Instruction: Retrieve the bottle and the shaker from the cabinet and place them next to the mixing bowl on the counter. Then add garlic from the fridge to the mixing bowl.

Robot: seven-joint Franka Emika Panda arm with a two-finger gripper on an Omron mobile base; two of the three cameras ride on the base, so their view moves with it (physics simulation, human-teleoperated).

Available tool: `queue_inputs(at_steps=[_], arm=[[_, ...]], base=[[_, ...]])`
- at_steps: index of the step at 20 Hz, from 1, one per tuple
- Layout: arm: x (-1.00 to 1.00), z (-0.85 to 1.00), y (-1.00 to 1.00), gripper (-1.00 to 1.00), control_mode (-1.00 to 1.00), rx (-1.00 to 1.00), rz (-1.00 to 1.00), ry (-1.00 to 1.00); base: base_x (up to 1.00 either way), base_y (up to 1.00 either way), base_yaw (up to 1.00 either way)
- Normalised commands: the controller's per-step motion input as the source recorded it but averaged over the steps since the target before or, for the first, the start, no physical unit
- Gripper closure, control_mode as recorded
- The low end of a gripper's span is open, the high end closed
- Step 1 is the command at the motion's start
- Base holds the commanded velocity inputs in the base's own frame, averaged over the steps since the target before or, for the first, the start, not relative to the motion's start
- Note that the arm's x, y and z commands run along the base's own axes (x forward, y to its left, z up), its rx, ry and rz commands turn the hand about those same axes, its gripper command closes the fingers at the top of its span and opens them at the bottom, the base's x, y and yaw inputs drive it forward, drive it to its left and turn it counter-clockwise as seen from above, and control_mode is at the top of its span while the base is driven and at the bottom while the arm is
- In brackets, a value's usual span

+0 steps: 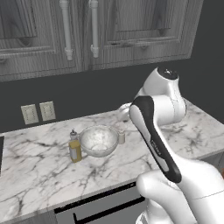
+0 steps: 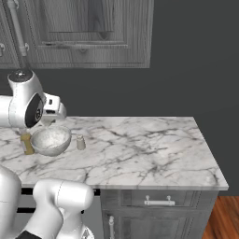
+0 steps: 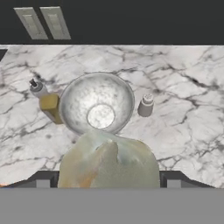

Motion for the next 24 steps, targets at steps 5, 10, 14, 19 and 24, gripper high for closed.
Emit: queue_inputs(at_steps=[5, 10, 14, 19, 24], arm=[[0.26, 0.03, 0.00, 1.00, -1.00, 0.00, 0.13, 0.00], [0.02, 0.00, 0.18, 1.00, -1.00, -0.07, 0.07, 0.00], [0.00, 0.00, 0.36, 1.00, -1.00, -0.11, 0.05, 0.00], [0.09, 0.00, 0.03, 1.00, -1.00, 0.00, 0.04, 0.00], [0.44, 0.00, 0.00, 1.00, -1.00, 0.00, 0.00, 0.03]], base=[[0.00, 0.00, 0.00], [0.00, 0.00, 0.00], [0.00, 0.00, 0.00], [0.00, 0.00, 0.00], [0.00, 0.00, 0.00]])
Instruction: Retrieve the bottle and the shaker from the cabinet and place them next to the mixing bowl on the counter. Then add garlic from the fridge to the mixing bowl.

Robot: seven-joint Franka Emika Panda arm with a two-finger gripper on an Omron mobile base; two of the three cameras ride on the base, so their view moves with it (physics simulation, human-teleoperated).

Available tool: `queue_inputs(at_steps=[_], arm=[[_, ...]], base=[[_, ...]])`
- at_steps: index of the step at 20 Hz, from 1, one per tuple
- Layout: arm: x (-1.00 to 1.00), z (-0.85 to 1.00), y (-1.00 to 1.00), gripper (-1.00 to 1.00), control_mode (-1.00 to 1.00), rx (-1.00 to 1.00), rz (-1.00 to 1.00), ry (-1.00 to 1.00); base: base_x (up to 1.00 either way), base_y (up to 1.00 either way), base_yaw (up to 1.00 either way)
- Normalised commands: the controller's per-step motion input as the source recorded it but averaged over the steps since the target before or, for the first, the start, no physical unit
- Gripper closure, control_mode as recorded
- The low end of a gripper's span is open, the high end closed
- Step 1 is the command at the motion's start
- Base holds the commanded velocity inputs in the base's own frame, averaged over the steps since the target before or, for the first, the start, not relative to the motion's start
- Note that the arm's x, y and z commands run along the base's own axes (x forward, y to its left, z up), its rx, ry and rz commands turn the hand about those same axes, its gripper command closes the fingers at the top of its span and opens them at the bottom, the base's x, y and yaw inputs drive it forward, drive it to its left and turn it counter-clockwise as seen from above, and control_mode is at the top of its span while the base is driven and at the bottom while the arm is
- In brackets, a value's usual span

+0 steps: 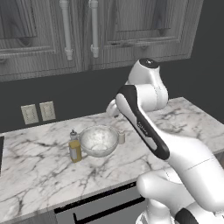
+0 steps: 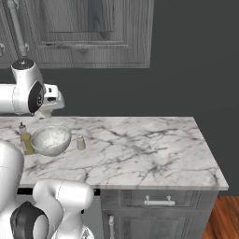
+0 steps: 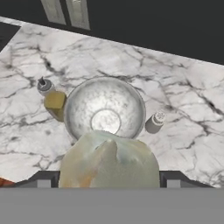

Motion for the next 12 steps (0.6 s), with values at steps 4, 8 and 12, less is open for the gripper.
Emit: queue_inputs(at_steps=[4, 8, 12], arm=[[0.17, 0.00, 0.00, 1.00, -1.00, 0.00, 0.00, 0.12], [0.00, 0.00, 0.04, 1.00, -1.00, -0.08, 0.00, 0.19], [0.05, -0.14, 0.16, 1.00, -1.00, -0.14, 0.00, 0.20]], base=[[0.00, 0.00, 0.00], [0.00, 0.00, 0.00], [0.00, 0.00, 0.00]])
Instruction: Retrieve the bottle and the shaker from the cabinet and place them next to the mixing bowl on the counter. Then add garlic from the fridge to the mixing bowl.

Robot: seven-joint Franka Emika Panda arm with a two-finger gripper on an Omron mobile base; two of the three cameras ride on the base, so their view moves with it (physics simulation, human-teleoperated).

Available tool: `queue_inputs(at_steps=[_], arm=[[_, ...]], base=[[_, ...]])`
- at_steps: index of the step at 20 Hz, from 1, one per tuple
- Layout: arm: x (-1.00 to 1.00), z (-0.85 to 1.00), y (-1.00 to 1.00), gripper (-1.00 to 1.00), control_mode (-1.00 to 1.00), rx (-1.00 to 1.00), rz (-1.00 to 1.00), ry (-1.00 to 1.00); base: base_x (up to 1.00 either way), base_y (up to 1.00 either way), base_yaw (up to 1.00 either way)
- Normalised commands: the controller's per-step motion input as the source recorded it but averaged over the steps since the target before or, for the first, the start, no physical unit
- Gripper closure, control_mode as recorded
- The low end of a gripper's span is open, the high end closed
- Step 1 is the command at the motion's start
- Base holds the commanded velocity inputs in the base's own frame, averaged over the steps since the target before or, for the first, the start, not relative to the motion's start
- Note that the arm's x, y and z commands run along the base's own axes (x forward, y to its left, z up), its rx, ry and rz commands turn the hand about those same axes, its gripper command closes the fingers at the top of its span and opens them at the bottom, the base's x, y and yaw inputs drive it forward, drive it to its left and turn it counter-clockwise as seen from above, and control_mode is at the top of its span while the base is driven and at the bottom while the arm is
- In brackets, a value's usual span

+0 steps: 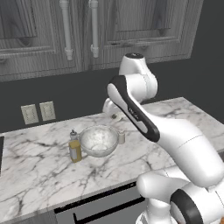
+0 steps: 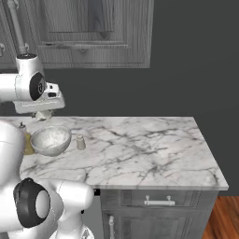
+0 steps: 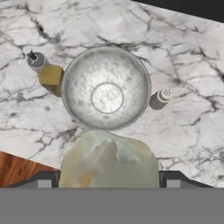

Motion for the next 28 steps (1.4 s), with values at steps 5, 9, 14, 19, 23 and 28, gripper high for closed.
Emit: queue_inputs(at_steps=[5, 9, 14, 19, 23, 28], arm=[[0.12, -0.61, 0.18, 1.00, -1.00, -0.07, 0.00, 0.08], [0.18, -0.58, 0.03, 1.00, -1.00, 0.00, 0.01, 0.00], [0.27, -0.37, 0.04, 1.00, -1.00, 0.01, 0.06, 0.00], [0.32, -0.43, 0.11, 1.00, -1.00, 0.01, 0.07, 0.00], [0.24, -0.29, 0.17, 1.00, -1.00, 0.01, 0.07, 0.00], [0.09, -0.32, 0.23, 1.00, -1.00, 0.00, 0.06, 0.00]], base=[[0.00, 0.00, 0.00], [0.00, 0.00, 0.00], [0.00, 0.00, 0.00], [0.00, 0.00, 0.00], [0.00, 0.00, 0.00], [0.00, 0.00, 0.00]])
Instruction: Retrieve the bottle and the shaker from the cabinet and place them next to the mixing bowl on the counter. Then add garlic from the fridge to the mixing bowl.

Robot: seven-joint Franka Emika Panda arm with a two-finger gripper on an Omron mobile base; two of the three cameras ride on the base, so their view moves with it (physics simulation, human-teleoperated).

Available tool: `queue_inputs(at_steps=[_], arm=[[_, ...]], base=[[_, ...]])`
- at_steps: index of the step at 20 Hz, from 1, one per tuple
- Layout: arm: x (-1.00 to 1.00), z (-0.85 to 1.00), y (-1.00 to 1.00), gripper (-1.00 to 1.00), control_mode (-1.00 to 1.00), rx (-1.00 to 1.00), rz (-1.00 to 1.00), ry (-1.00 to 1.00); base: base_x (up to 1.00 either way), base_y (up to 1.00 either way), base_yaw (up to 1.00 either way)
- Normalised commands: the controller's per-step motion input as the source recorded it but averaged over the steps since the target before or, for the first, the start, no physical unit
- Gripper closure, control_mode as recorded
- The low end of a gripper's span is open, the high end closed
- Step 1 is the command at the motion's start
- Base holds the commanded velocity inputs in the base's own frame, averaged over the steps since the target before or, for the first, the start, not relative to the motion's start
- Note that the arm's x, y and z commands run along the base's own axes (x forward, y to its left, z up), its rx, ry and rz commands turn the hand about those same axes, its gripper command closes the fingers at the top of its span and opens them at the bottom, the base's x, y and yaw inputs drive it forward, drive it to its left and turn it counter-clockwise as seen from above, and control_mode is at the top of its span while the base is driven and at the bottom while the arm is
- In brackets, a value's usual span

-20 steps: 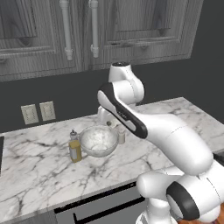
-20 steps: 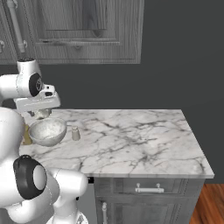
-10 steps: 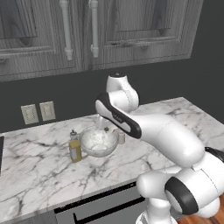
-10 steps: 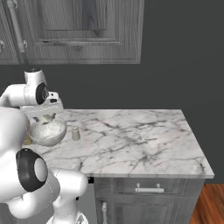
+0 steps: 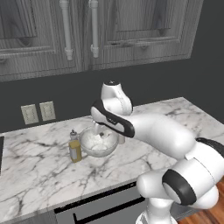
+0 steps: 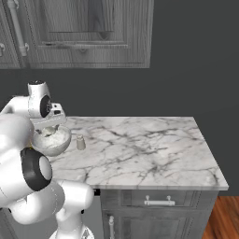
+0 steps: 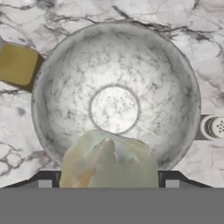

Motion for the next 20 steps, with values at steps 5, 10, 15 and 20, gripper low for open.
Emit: queue_inputs(at_steps=[5, 10, 15, 20], arm=[[0.17, -0.21, 0.14, 1.00, -1.00, 0.00, 0.07, -0.02], [0.15, -0.27, 0.00, 1.00, -1.00, 0.00, 0.01, -0.01], [0.10, -0.33, 0.00, 1.00, -1.00, 0.00, 0.00, 0.00], [0.07, -0.23, 0.03, 1.00, -1.00, 0.00, 0.00, 0.00]], base=[[0.00, 0.00, 0.00], [0.00, 0.00, 0.00], [0.00, 0.00, 0.00], [0.00, 0.00, 0.00]])
